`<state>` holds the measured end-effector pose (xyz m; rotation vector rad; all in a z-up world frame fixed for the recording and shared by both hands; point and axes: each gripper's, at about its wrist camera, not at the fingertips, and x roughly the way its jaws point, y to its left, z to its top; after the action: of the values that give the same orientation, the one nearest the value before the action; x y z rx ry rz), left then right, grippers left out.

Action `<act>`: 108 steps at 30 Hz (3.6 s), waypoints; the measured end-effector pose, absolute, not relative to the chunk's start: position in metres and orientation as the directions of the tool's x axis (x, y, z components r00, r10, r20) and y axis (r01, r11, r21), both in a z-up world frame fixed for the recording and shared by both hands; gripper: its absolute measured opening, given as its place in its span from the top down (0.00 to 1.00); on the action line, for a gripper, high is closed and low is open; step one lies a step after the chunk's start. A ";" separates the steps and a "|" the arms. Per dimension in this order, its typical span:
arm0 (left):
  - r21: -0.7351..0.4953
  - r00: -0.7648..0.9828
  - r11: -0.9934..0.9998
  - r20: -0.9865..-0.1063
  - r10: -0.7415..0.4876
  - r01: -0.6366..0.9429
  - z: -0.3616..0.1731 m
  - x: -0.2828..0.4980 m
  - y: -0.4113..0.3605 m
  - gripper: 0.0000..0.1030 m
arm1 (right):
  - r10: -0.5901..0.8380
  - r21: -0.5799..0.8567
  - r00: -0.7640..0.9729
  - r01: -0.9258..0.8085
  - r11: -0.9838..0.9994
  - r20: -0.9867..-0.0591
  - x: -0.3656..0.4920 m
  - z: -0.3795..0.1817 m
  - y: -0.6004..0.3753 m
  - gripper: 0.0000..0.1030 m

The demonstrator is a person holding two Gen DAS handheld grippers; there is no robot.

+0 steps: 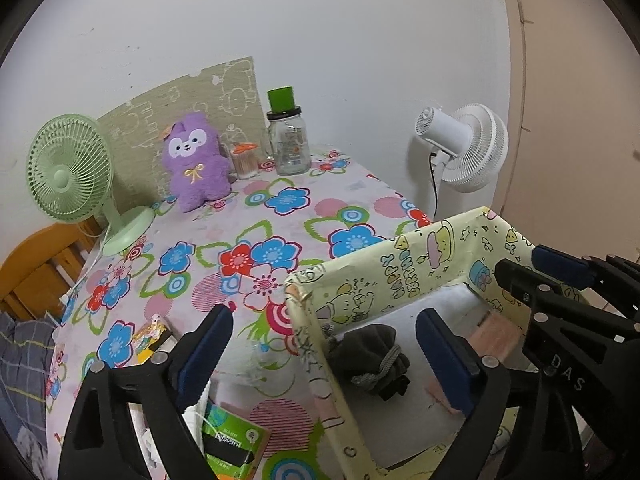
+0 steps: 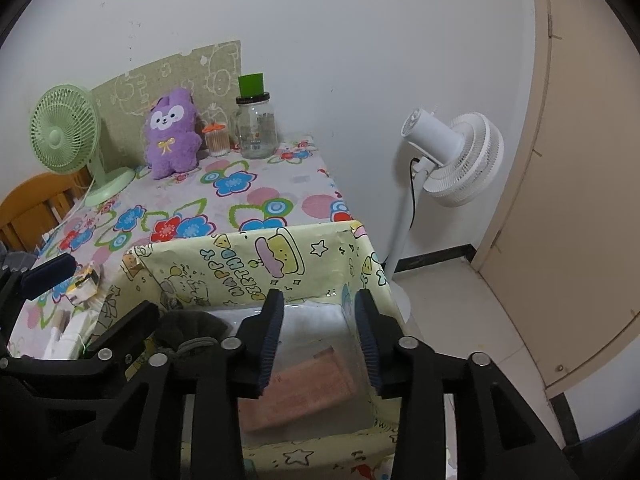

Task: Organize soft objects
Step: 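Open the left tool to drop the sock into the box while the right tool releases the packet inside, then raise both tools out of the yellow box and back over the table, then lower the left tool onto the black cloth bundle and close it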

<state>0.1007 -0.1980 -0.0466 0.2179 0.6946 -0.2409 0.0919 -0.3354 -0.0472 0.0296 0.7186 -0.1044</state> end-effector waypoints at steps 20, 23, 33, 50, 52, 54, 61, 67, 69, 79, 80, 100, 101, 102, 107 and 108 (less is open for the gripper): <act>0.097 0.781 0.962 -0.608 -0.146 0.255 -0.030 0.081 -0.158 0.00 | -0.110 -0.013 0.783 0.129 0.992 -0.613 0.071 -0.028 -0.310 0.29; 0.090 0.783 0.963 -0.603 -0.150 0.254 -0.027 0.078 -0.152 0.00 | -0.118 -0.017 0.791 0.135 0.991 -0.601 0.067 -0.023 -0.305 0.27; 0.090 0.794 0.963 -0.588 -0.156 0.255 -0.017 0.067 -0.137 0.00 | -0.146 -0.025 0.817 0.159 0.987 -0.558 0.052 -0.009 -0.294 0.20; 0.076 0.825 0.970 -0.544 -0.152 0.229 -0.001 0.042 -0.102 0.00 | -0.146 -0.043 0.854 0.144 0.989 -0.499 0.029 0.014 -0.260 0.09; 0.073 0.829 0.972 -0.539 -0.148 0.221 0.000 0.038 -0.095 0.00 | -0.143 -0.045 0.858 0.139 0.989 -0.493 0.027 0.016 -0.253 0.08; 0.070 0.832 0.974 -0.536 -0.145 0.215 0.001 0.035 -0.089 0.00 | -0.139 -0.047 0.861 0.134 0.990 -0.488 0.025 0.017 -0.247 0.08; 0.053 0.842 0.982 -0.525 -0.127 0.181 0.004 0.025 -0.062 0.00 | -0.112 -0.037 0.872 0.107 0.994 -0.476 0.017 0.021 -0.221 0.07; 0.049 0.851 0.988 -0.515 -0.102 0.149 0.004 0.016 -0.040 0.00 | -0.078 -0.035 0.879 0.070 0.997 -0.470 0.012 0.022 -0.197 0.06; 0.048 0.853 0.989 -0.513 -0.094 0.138 0.003 0.014 -0.034 0.00 | -0.066 -0.034 0.881 0.056 0.998 -0.469 0.011 0.021 -0.190 0.06; 0.050 0.846 0.996 -0.531 -0.036 0.074 -0.009 0.007 0.001 0.00 | 0.009 -0.012 0.879 -0.017 1.000 -0.477 0.011 0.008 -0.158 0.06; 0.049 0.844 0.996 -0.535 -0.033 0.070 -0.010 0.007 0.004 0.00 | 0.016 -0.012 0.878 -0.025 1.000 -0.479 0.011 0.006 -0.154 0.06; 0.023 0.780 0.998 -0.625 -0.026 0.052 -0.060 0.020 0.037 0.00 | 0.086 0.008 0.839 -0.097 0.995 -0.538 0.030 -0.044 -0.114 0.06; 0.023 0.776 0.998 -0.630 -0.025 0.051 -0.063 0.020 0.038 0.00 | 0.088 0.009 0.837 -0.098 0.995 -0.541 0.031 -0.048 -0.112 0.06; 0.022 0.770 0.999 -0.638 -0.025 0.050 -0.067 0.021 0.039 0.00 | 0.088 0.008 0.834 -0.099 0.995 -0.544 0.032 -0.051 -0.110 0.06; 0.005 0.739 0.999 -0.673 -0.033 0.049 -0.086 0.024 0.043 0.00 | 0.095 0.002 0.822 -0.113 0.994 -0.562 0.036 -0.066 -0.104 0.06; 0.001 0.734 0.999 -0.679 -0.034 0.047 -0.090 0.025 0.043 0.00 | 0.095 -0.001 0.820 -0.115 0.993 -0.565 0.036 -0.069 -0.103 0.06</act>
<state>0.0251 0.0432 -0.0902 0.0187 0.7460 -0.0445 0.0364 -0.1027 -0.0686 -0.0353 0.5994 0.1120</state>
